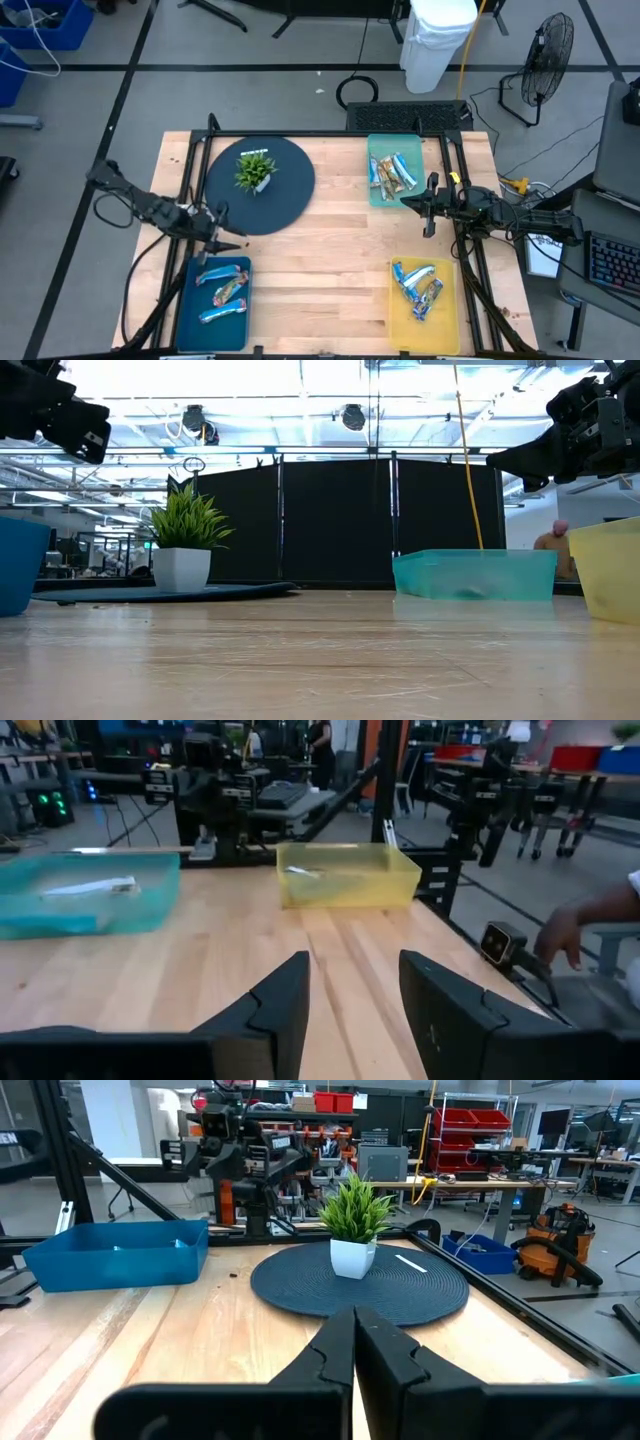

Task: Pick and place Granola Bars by type
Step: Return to Home Position

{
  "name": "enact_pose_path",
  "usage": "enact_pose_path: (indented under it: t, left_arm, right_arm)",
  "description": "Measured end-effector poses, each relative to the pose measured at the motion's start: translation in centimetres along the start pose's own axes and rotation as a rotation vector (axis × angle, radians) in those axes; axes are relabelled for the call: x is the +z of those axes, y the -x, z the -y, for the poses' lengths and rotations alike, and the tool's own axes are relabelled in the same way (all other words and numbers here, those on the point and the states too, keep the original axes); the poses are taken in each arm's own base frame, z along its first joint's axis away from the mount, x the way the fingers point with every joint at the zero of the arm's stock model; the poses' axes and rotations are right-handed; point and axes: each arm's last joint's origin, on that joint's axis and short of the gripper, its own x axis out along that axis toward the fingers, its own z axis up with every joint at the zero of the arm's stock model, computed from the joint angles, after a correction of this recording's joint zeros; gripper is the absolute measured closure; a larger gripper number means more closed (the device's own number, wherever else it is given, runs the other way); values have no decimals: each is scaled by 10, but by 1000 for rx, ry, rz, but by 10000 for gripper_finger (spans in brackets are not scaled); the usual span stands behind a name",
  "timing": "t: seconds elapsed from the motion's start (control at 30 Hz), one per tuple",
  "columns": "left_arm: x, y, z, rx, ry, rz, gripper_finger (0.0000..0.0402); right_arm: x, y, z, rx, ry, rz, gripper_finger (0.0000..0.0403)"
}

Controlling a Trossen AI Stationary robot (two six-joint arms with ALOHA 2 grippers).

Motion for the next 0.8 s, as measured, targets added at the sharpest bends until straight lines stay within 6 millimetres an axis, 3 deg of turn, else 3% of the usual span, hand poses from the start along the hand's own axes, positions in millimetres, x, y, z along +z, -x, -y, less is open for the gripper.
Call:
enact_pose_path:
  t: [0.23,0.4,0.6,0.8]
  left_arm:
    - [-4,8,-5,19,-38,69,243]
    - [-16,6,-9,2,-36,78,243]
    - [-18,5,-13,-74,-34,74,242]
    - [-19,4,-19,-35,-22,56,242]
  right_arm:
    - [0,0,0,0,0,0,399]
    - [0,0,0,0,0,0,399]
    - [0,0,0,0,0,0,399]
    - [0,0,0,0,0,0,399]
